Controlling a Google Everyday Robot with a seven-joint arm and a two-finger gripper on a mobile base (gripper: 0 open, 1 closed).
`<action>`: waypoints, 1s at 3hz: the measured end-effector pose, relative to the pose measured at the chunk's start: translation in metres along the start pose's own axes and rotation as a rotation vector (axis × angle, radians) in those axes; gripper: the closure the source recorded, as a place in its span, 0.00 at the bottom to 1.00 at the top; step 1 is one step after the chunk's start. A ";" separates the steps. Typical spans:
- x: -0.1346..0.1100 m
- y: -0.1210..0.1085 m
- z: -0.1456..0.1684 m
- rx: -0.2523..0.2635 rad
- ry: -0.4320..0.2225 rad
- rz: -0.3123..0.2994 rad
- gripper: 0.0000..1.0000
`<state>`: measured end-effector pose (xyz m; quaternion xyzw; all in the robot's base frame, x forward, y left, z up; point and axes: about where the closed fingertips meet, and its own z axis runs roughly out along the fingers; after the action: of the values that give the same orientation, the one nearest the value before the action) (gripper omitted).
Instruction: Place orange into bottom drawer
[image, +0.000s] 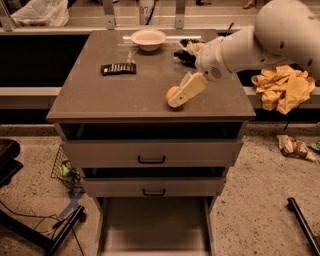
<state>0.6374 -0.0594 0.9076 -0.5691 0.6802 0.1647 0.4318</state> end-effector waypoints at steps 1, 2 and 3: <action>0.019 -0.003 0.030 -0.011 -0.051 0.034 0.00; 0.037 -0.001 0.053 -0.029 -0.070 0.058 0.00; 0.065 0.004 0.053 -0.013 -0.031 0.080 0.24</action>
Offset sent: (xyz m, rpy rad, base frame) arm 0.0331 0.0143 -0.0947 0.1146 0.0684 0.0050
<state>0.6563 -0.0611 0.8254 -0.5417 0.6945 0.1950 0.4316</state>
